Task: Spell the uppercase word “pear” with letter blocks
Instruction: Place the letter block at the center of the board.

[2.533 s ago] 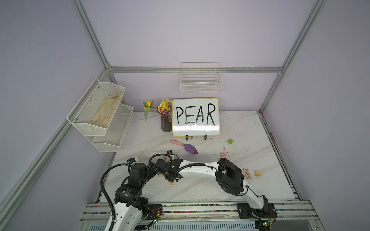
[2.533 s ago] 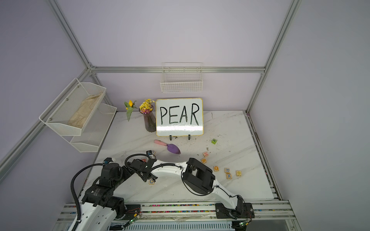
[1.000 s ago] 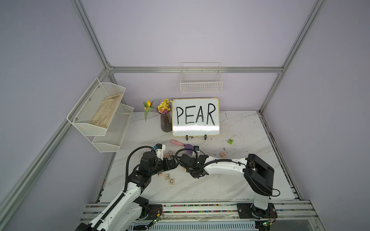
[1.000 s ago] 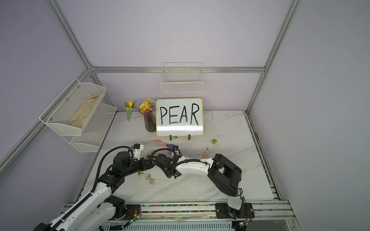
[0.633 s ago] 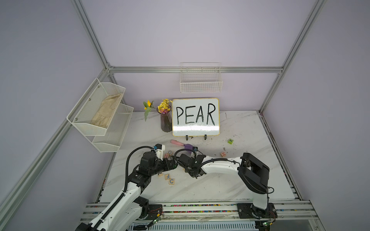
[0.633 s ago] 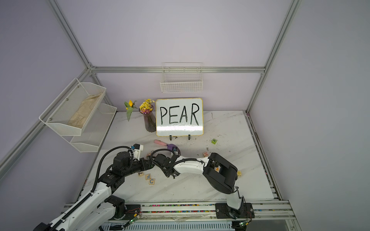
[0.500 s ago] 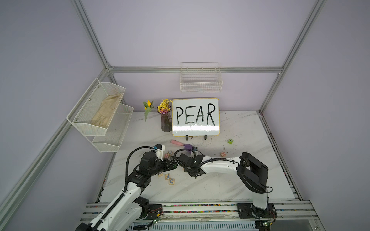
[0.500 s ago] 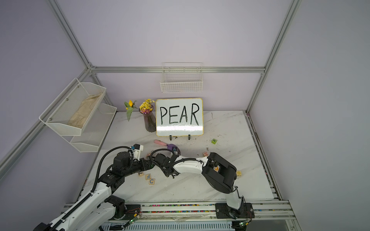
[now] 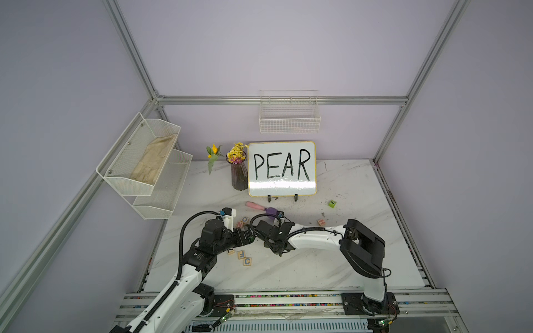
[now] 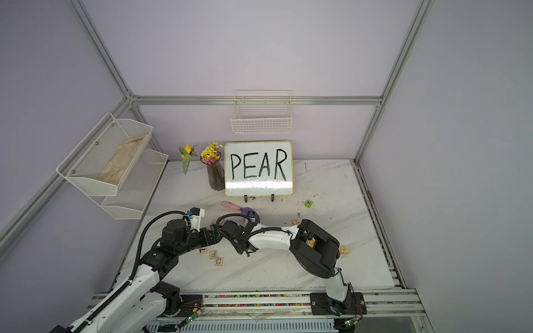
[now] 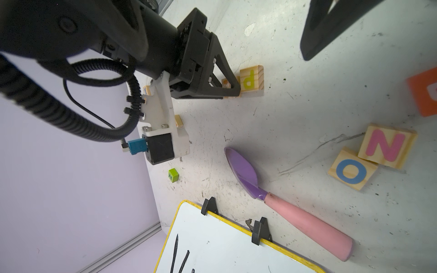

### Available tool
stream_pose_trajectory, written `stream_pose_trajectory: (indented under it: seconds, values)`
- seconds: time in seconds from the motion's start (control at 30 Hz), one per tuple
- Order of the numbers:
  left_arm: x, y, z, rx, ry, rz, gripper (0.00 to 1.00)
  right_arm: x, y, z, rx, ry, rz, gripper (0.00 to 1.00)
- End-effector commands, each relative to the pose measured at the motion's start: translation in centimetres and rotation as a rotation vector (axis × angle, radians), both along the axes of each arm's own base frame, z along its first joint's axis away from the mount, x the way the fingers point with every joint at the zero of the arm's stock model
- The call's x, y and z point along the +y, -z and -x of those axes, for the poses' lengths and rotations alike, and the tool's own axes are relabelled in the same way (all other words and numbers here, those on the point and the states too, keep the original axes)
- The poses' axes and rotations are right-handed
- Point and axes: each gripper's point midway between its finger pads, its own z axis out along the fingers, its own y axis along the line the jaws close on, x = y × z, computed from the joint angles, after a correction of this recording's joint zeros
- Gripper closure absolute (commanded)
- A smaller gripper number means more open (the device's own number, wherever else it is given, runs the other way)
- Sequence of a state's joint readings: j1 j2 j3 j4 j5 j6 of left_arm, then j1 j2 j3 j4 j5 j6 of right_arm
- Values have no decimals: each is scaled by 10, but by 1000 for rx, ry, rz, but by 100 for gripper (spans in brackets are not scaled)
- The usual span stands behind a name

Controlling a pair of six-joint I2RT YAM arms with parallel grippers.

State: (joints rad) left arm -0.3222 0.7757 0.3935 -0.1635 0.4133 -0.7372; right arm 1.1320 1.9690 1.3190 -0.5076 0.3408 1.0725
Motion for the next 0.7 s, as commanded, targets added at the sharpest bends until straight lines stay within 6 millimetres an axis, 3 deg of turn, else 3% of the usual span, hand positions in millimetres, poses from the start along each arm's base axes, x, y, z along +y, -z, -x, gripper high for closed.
stream_pose_trajectory:
  seconds: [0.0, 0.67]
  values:
    - [-7, -26, -5, -111, 28, 44, 0, -14, 20, 10, 41, 24, 83, 73]
    - [-6, -27, -5, -118, 22, 44, 0, -17, 21, 12, 49, -7, 125, 70]
